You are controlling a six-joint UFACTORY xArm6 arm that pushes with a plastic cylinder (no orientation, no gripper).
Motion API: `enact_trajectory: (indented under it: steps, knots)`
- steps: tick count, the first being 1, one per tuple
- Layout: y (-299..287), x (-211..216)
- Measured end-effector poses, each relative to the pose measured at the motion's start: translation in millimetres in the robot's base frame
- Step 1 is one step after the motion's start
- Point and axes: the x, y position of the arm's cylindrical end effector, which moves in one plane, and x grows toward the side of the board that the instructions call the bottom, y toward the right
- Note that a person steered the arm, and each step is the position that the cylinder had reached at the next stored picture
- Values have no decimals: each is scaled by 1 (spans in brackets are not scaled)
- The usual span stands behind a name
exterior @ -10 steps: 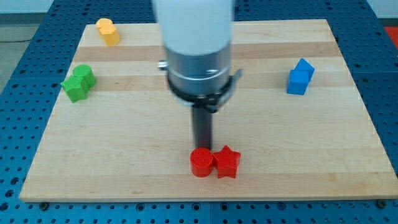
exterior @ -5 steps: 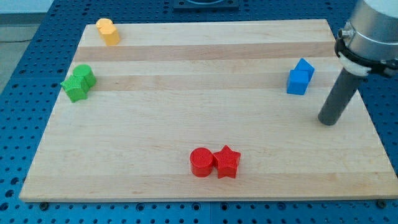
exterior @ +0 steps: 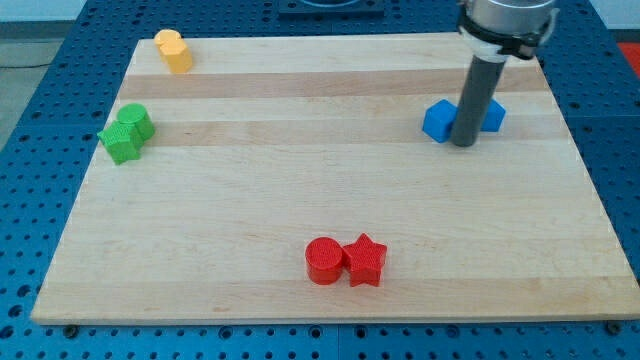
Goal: Place the blue cube to the left of the blue triangle
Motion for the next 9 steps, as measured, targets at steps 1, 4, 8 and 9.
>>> enact_trajectory:
  steps: [1,4,8,9]
  knots:
    - [-10,0]
    - [-35,1]
    - [-44,0]
    - [-44,0]
